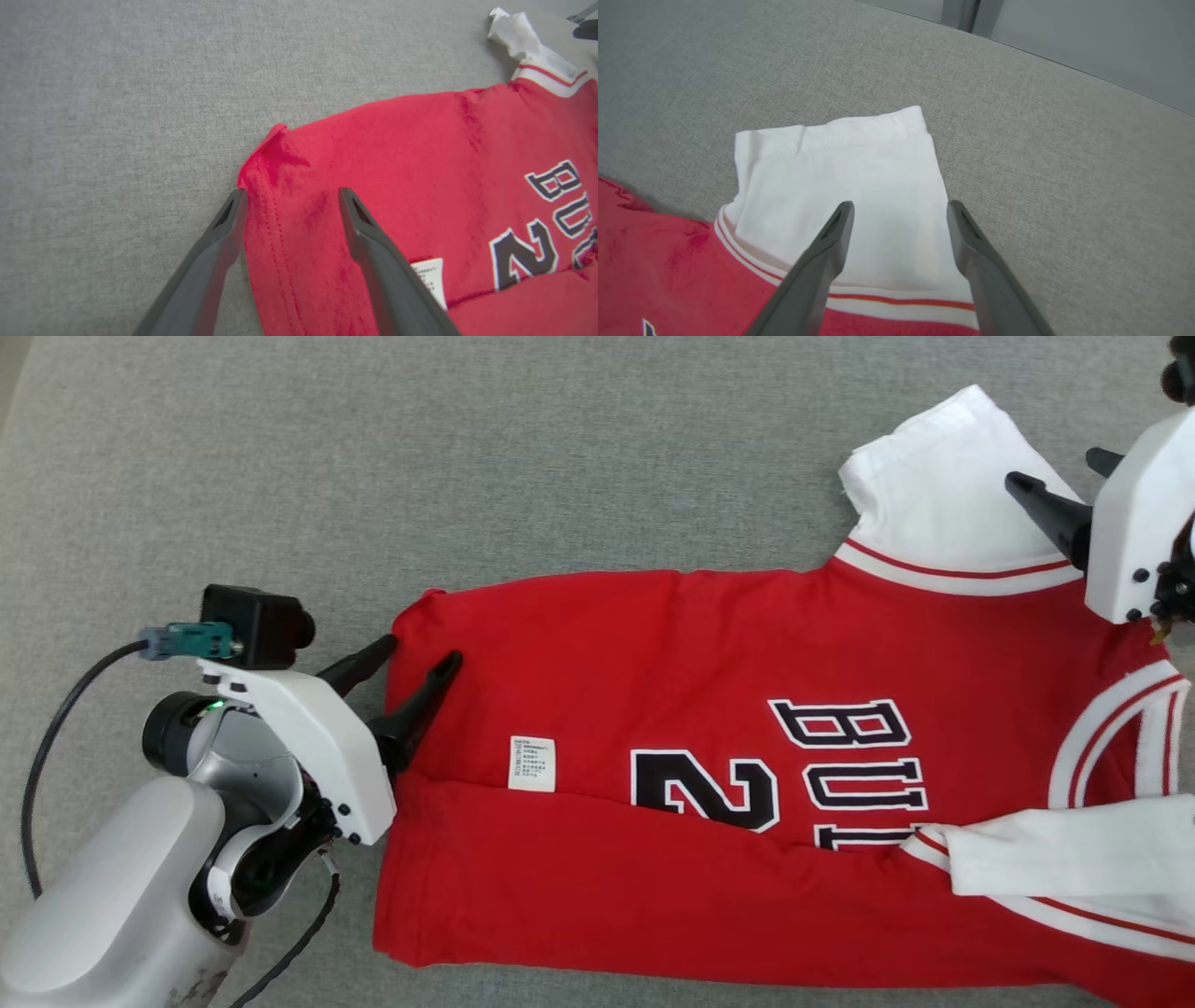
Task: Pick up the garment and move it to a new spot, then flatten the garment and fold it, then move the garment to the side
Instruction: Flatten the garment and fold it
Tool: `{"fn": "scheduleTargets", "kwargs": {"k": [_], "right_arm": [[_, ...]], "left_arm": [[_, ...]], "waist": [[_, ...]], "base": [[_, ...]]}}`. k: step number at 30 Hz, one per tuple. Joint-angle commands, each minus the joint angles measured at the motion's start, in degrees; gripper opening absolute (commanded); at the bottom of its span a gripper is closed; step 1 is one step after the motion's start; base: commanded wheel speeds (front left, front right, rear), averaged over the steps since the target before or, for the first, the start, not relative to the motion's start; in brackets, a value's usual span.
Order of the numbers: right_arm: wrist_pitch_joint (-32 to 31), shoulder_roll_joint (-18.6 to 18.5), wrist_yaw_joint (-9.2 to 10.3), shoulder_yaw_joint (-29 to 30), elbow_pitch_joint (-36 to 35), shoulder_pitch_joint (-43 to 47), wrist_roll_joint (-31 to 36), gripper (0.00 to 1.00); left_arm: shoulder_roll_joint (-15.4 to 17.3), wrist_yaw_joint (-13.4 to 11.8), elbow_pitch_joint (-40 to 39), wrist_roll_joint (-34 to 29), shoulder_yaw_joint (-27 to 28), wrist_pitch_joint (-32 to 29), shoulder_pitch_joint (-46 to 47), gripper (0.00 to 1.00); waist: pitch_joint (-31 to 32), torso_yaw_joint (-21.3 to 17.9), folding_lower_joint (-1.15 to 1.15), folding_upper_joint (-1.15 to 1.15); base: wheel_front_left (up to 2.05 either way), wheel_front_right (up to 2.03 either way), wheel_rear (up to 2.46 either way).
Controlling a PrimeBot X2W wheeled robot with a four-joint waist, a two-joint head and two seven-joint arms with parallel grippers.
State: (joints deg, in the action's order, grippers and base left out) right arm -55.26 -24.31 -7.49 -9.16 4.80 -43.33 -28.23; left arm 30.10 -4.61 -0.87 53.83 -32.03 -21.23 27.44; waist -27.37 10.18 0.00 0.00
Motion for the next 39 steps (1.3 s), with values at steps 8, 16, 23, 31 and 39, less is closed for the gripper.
{"fn": "scheduleTargets", "kwargs": {"k": [8,16,23,31,39], "right_arm": [[4.8,0.7,-0.01,-4.9,15.1,-6.9,5.5,1.00],[6.6,1.7,-0.01,-8.6,21.1,-9.5,3.5,0.00],[17.1,0.4,0.00,-12.3,18.4,-10.9,-3.6,0.00],[26.1,-4.7,-0.01,-11.3,8.5,-3.8,-11.8,0.00],[31.0,-7.1,-0.01,-7.1,-1.2,13.7,-15.4,0.00]], "left_arm": [[-4.7,4.6,9.1,-1.3,-4.3,-1.6,7.0,1.00],[-7.0,7.5,14.3,-2.1,-5.7,-0.4,10.1,0.00],[-7.6,8.0,17.6,-1.8,-3.9,3.4,11.4,0.00],[-5.5,6.7,14.5,0.7,-0.1,8.3,5.4,0.00],[-5.2,4.8,9.6,2.8,1.5,13.9,-5.8,0.00]], "waist": [[-2.1,4.5,0.00,0.00],[-3.3,4.3,0.00,0.00],[-1.6,2.2,0.00,0.00],[3.3,-1.3,0.00,0.00],[11.3,-4.6,0.00,0.00]], "base": [[0.00,0.00,0.00],[0.00,0.00,0.00],[0.00,0.00,0.00],[0.00,0.00,0.00],[0.00,0.00,0.00]]}}
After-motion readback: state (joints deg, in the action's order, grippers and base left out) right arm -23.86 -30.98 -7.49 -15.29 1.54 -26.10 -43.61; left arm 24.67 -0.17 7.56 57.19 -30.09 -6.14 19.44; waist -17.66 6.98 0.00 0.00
